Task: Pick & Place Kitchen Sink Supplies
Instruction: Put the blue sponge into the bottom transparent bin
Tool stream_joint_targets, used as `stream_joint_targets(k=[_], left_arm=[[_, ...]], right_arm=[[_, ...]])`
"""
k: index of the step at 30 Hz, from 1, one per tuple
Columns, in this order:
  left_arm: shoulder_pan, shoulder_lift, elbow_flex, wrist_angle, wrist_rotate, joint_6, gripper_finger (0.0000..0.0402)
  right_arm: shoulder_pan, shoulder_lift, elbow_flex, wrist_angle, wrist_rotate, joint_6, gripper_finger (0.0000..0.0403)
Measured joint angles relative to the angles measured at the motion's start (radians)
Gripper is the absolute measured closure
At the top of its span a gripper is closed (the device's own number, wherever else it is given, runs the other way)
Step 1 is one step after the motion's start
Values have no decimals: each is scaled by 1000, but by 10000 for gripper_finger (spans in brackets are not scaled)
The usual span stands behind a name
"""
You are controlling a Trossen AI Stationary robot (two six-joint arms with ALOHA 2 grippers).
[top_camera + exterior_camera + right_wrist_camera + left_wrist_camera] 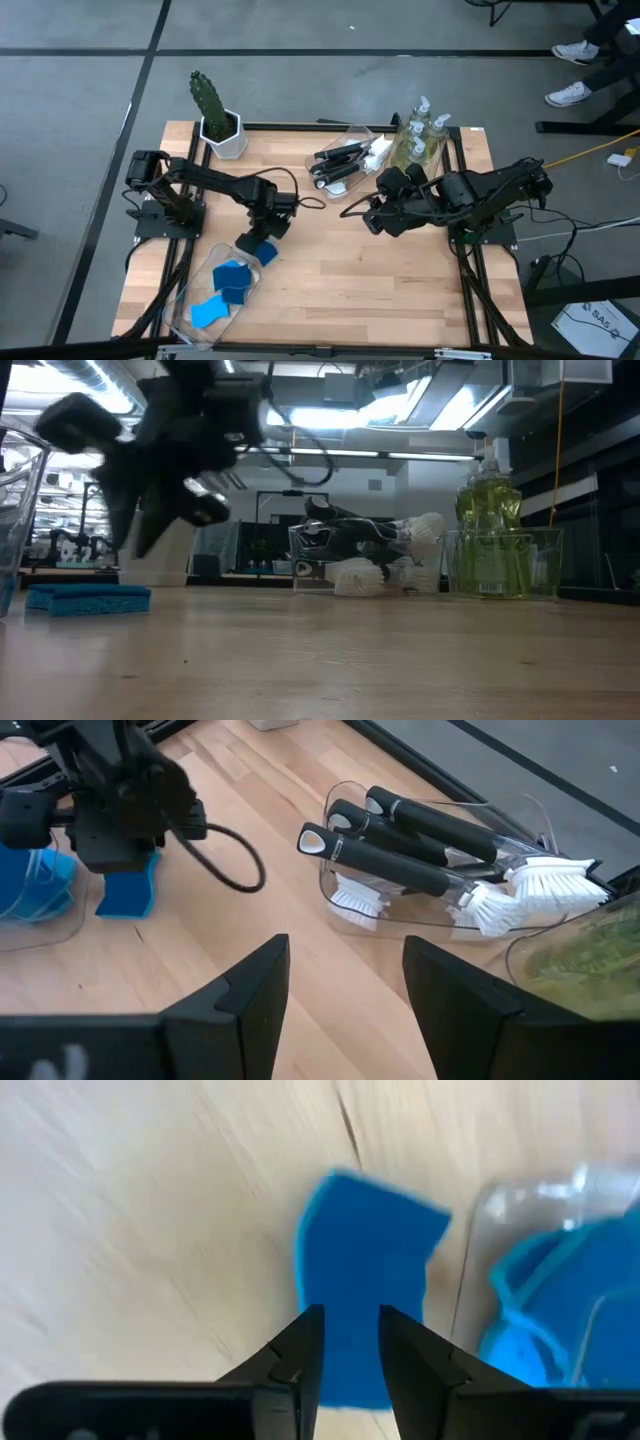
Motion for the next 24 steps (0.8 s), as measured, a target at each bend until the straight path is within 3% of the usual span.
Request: stream_joint_targets(k=[10, 19, 24], left_arm=[[32, -13, 27, 16, -32, 55, 311], [41, 41, 26, -2, -3, -494, 308], [35, 40, 26, -46, 33, -534, 305]], right_arm=[[0, 0, 0, 6, -2, -1, 207], [0, 0, 0, 9, -1, 14, 207], [0, 0, 0, 10, 1, -8, 207]])
